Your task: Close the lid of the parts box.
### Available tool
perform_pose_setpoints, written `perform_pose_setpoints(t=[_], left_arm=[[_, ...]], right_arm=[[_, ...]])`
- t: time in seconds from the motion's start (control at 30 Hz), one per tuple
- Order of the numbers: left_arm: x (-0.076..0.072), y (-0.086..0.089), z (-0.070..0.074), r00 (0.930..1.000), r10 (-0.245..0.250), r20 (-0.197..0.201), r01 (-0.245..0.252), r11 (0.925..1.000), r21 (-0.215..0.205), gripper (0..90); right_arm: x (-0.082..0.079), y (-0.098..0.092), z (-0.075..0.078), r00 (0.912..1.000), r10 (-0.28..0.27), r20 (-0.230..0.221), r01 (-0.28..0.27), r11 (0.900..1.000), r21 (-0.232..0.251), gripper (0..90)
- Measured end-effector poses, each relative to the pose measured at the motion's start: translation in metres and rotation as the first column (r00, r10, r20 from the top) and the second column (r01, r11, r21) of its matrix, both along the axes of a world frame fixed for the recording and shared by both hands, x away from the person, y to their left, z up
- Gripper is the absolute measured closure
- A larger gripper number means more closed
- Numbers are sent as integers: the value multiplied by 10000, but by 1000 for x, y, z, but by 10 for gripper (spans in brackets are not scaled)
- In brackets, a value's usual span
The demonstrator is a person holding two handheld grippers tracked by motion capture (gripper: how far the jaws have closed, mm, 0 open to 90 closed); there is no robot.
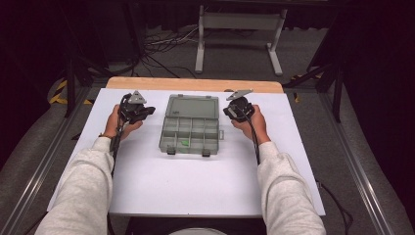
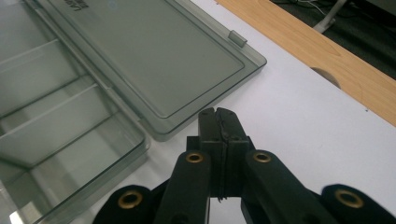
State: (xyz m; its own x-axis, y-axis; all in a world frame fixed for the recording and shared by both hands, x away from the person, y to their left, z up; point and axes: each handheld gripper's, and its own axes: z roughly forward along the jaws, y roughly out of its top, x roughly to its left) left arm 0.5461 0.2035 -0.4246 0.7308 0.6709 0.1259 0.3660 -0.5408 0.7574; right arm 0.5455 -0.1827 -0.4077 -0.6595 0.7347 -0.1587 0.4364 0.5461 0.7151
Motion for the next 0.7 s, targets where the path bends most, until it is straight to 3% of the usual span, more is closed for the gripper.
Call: perform_pose_setpoints(t=[0.27, 0.5, 0.53, 0.7], left_arm=[[20, -17, -14, 9982, 7, -593, 19, 9991, 434, 900], [31, -28, -27, 9948, -16, -1016, 84, 9977, 672, 900], [32, -29, -29, 9946, -70, -1033, 155, 9966, 811, 900], [34, -32, -31, 9931, -200, -1152, 285, 9970, 725, 900]], right_arm=[[21, 13, -12, 9989, -119, -447, 102, 9992, -386, 900], [34, 20, -27, 9948, -134, -1011, 17, 9934, -1149, 900], [35, 20, -29, 9937, -125, -1111, -7, 9929, -1186, 900], [36, 19, -31, 9922, -36, -1248, -111, 9930, -1174, 900]])
